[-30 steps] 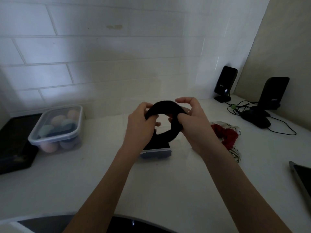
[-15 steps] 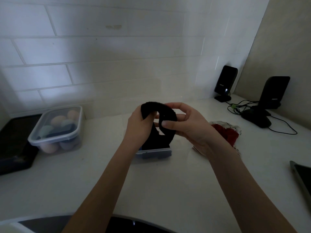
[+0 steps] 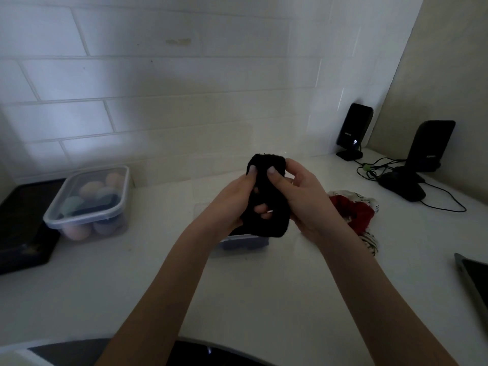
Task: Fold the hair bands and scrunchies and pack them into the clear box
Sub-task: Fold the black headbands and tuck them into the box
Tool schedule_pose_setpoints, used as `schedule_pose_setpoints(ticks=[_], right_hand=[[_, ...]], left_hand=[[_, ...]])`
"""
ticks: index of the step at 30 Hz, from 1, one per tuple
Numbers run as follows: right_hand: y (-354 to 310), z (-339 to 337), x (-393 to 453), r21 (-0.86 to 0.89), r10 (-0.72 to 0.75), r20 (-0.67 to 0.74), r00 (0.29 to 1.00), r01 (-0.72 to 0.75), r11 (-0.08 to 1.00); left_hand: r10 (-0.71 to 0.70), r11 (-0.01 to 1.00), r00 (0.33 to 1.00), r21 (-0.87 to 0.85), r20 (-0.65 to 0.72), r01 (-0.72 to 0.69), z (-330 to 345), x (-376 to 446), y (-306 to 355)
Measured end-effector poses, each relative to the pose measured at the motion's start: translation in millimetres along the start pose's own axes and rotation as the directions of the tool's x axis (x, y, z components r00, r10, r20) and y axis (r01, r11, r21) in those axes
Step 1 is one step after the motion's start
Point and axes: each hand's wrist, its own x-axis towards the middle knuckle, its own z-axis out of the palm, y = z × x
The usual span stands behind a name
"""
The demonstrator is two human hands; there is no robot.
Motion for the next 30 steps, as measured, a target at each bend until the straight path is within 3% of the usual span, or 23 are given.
schedule_pose_setpoints(ticks=[2,5,9,10,14,17,20,26,30], right_hand=[[2,0,3,-0.103,-0.097,-0.095,0.991,0.087,0.991],[4,-1,6,-0.234,-0.219,-0.181,0.959,0.175,0.956],[3,-4,7,-0.144,-0.195,-0.225,0.955,0.165,0.976],[3,-5,8,-0.129,-0.193,-0.23,0.954,0.167,0.978],[5,-6,10,-0.163,-0.247,-0.242,0.938,0.212,0.964],[5,-5,10,-0.256,-0.305,-0.241,0.921,0.243,0.936],[6,-5,11,-0.345,-0.36,-0.229,0.904,0.271,0.899],[7,-5,11,-0.392,-0.408,-0.254,0.877,0.293,0.872],[5,-8,11,-0.383,-0.399,-0.252,0.882,0.287,0.878]], left_hand=[[0.016,0.995,0.999,0.101,0.032,-0.019,2,-1,-5],[0.128,0.984,0.986,0.139,-0.104,-0.113,6,0,-9],[0.485,0.857,0.817,0.356,-0.312,-0.373,8,-3,-9],[0.491,0.856,0.811,0.351,-0.318,-0.381,9,-3,-9],[0.191,0.982,0.977,0.035,-0.1,-0.188,11,-3,-6],[0.098,0.993,0.995,-0.063,-0.021,-0.099,10,-5,-5],[0.093,0.992,0.996,-0.09,0.018,-0.091,8,-7,-5],[0.186,0.965,0.982,0.191,-0.012,-0.18,6,-7,-6],[0.379,0.802,0.919,0.535,-0.111,-0.266,5,-5,-7]])
